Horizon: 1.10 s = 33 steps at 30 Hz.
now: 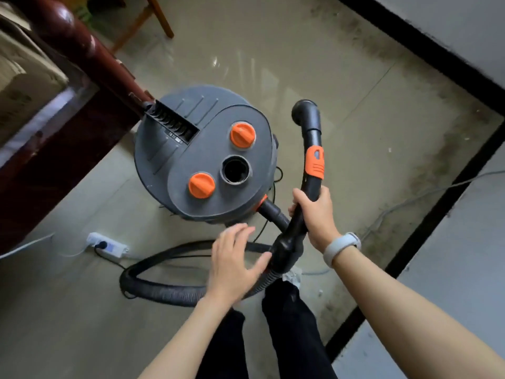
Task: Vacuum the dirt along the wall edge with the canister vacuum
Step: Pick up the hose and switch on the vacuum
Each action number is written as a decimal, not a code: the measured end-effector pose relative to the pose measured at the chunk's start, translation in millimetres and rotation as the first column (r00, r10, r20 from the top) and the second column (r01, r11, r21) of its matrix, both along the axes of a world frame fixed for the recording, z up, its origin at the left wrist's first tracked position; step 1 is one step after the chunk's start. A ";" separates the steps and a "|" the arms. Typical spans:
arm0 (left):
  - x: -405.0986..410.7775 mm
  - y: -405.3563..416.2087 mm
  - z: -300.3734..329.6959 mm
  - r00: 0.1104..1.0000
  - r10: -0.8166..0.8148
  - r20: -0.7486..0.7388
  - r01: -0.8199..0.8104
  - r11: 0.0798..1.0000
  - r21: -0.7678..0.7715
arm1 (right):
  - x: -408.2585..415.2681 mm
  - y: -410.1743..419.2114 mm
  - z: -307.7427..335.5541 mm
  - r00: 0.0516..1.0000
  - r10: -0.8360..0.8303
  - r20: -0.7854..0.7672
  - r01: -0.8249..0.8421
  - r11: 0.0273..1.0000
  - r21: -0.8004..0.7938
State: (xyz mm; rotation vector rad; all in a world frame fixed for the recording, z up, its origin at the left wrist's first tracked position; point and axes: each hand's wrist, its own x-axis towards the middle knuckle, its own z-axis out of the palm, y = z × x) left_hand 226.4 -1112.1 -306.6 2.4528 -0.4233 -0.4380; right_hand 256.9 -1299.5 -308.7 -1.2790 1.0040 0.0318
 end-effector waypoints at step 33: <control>32.7 -225.9 152.3 0.789 -0.354 -0.501 0.054 0.853 -0.518 | 60.9 -182.5 241.2 0.957 0.228 0.179 -0.177 0.948 -0.264</control>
